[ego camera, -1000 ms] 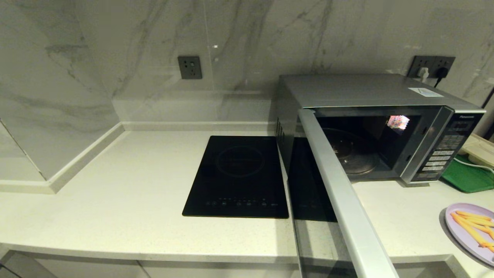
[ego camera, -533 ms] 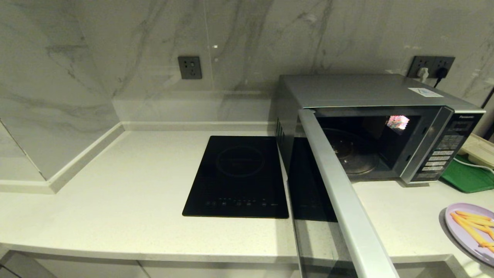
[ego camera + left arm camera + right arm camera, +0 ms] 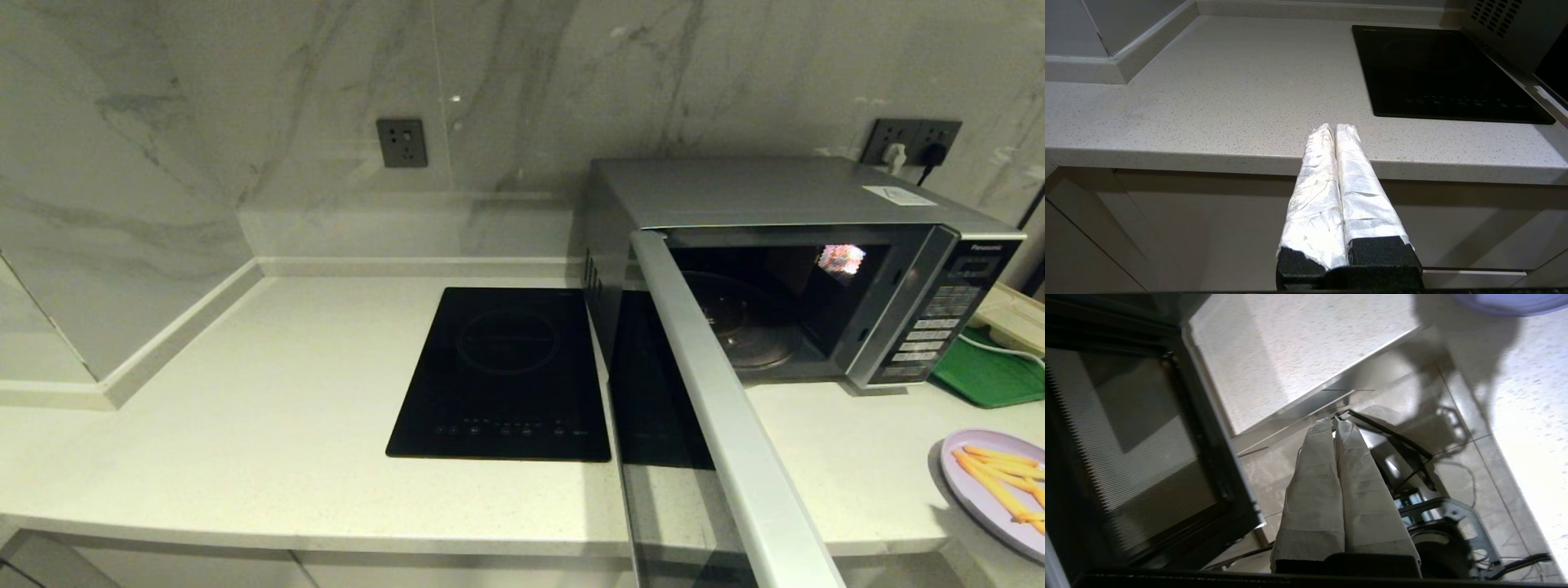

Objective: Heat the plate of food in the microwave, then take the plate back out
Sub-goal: Close the microwave oven

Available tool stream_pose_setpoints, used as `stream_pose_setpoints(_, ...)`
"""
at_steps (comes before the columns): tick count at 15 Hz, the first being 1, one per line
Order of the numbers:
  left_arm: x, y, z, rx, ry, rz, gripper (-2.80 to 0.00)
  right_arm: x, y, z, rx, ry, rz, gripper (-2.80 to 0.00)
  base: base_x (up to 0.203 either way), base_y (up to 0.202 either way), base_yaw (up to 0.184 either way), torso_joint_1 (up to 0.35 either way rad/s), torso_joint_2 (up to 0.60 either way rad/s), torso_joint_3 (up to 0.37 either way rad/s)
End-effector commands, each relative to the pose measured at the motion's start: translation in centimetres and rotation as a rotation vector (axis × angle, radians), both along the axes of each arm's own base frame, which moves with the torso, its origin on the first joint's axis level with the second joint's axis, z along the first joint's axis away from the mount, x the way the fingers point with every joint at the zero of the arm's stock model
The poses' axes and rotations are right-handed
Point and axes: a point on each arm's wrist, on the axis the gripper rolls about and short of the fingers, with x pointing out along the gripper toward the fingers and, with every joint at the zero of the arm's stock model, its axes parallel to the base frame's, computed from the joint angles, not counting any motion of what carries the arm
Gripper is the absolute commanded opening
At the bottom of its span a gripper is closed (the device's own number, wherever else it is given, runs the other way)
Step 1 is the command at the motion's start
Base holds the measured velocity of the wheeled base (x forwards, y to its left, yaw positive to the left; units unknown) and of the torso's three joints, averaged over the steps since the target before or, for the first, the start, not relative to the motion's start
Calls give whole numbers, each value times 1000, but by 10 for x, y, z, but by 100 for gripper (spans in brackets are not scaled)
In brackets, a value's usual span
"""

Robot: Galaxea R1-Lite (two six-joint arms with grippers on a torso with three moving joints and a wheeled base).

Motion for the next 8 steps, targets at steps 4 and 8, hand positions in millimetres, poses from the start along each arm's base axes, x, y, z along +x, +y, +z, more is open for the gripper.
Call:
stream_pose_setpoints(4,0,0,0,-1,0,1,-280,20,60,32,27,29,149,-280,0,0,0,0,0,0)
stream_pose_setpoints(8,0,0,0,0,0,1,-280,57,112,42,-61,60,173,-280,0,0,0,0,0,0)
